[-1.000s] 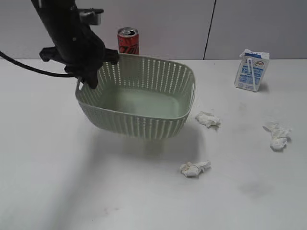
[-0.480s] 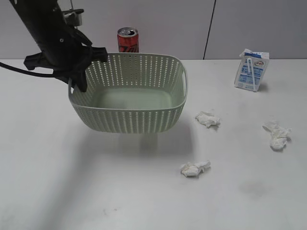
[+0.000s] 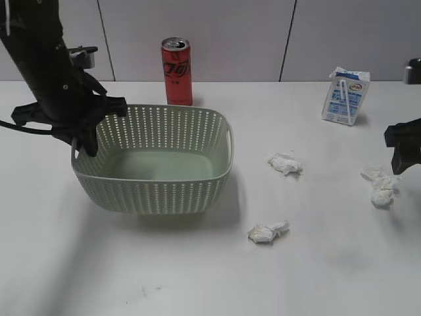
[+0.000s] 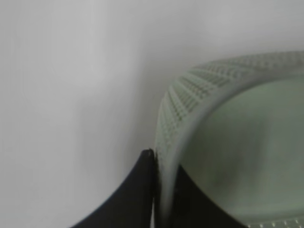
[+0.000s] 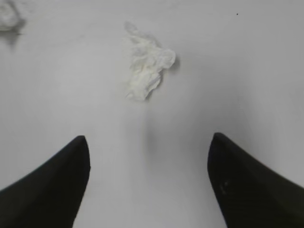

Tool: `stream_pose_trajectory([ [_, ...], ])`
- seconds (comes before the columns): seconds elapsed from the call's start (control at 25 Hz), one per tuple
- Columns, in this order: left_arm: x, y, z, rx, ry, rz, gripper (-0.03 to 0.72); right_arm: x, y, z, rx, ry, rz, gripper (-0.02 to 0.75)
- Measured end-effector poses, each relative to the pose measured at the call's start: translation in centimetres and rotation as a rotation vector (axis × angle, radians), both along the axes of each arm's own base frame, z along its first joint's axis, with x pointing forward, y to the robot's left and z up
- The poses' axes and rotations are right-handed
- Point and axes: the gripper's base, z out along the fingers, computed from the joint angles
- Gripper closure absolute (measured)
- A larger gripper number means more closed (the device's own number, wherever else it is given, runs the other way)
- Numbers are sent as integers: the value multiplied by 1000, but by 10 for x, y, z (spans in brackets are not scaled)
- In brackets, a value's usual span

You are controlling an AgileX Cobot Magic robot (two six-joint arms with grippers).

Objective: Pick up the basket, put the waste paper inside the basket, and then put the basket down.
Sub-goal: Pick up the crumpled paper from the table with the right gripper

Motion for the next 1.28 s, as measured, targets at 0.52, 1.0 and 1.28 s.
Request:
stream_pose_trajectory([
  [0.52, -27, 11, -6, 24, -27, -18, 688, 58, -6, -94, -27, 119, -20, 157],
  [1.0, -26, 11, -7, 22, -37, -19, 688, 65, 1, -110, 28, 113, 33, 225],
  [1.28, -27, 11, -7, 24, -31, -20, 688, 66, 2, -104, 25, 140, 32, 675],
])
